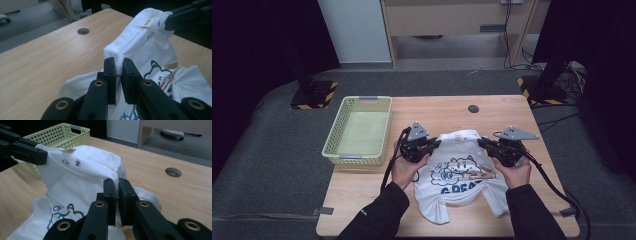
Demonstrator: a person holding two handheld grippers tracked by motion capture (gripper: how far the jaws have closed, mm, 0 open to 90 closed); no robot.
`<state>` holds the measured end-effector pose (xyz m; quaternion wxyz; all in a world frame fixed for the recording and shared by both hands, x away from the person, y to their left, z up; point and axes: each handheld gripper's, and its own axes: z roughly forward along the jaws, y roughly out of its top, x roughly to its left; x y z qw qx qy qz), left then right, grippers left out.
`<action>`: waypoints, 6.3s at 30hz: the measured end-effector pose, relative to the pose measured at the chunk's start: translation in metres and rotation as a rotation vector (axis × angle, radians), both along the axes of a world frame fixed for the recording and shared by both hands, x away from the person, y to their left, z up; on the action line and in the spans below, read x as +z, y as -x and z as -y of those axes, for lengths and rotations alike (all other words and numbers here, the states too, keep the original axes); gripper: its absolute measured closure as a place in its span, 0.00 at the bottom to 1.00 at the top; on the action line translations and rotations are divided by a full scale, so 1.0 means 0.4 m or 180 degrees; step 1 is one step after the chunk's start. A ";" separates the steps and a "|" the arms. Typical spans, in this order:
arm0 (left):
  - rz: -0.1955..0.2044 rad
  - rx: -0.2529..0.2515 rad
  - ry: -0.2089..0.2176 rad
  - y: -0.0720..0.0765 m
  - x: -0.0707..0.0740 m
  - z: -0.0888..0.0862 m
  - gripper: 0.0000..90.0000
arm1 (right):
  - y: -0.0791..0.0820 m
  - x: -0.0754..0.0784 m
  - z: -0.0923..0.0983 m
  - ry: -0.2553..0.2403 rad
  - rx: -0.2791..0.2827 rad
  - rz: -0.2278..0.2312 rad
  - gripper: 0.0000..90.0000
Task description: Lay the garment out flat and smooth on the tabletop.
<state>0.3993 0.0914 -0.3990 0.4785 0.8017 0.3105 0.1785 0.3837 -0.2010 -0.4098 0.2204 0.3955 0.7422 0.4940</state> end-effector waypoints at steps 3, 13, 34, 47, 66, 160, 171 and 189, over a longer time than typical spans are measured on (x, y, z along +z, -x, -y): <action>0.0044 0.0068 0.0017 -0.019 0.015 0.002 0.93 | -0.013 0.015 -0.010 0.0002 -0.0113 0.0068 0.95; 0.0054 0.0248 -0.0039 -0.100 0.039 0.020 0.93 | -0.083 0.025 -0.041 0.0030 -0.0521 0.0207 0.95; -0.0062 0.0594 -0.0082 -0.192 -0.071 -0.036 0.51 | -0.187 -0.040 -0.055 0.0243 -0.0828 0.0166 0.42; -0.0019 0.0232 0.0164 -0.052 -0.067 -0.124 0.43 | -0.073 -0.052 0.048 0.0107 -0.0749 0.0170 0.16; -0.0520 0.0139 0.0096 0.099 -0.149 -0.169 0.06 | 0.079 -0.137 0.096 0.0201 -0.0610 0.0059 0.13; -0.0604 0.0251 -0.1055 0.218 -0.324 -0.112 0.06 | 0.162 -0.304 0.179 0.0830 -0.0749 -0.0932 0.06; -0.0763 0.0286 -0.1054 0.242 -0.322 -0.132 0.06 | 0.189 -0.311 0.173 0.0964 -0.0646 -0.0975 0.06; -0.0760 0.0196 -0.0929 0.232 -0.314 -0.174 0.06 | 0.224 -0.278 0.172 0.0797 -0.0671 -0.0880 0.06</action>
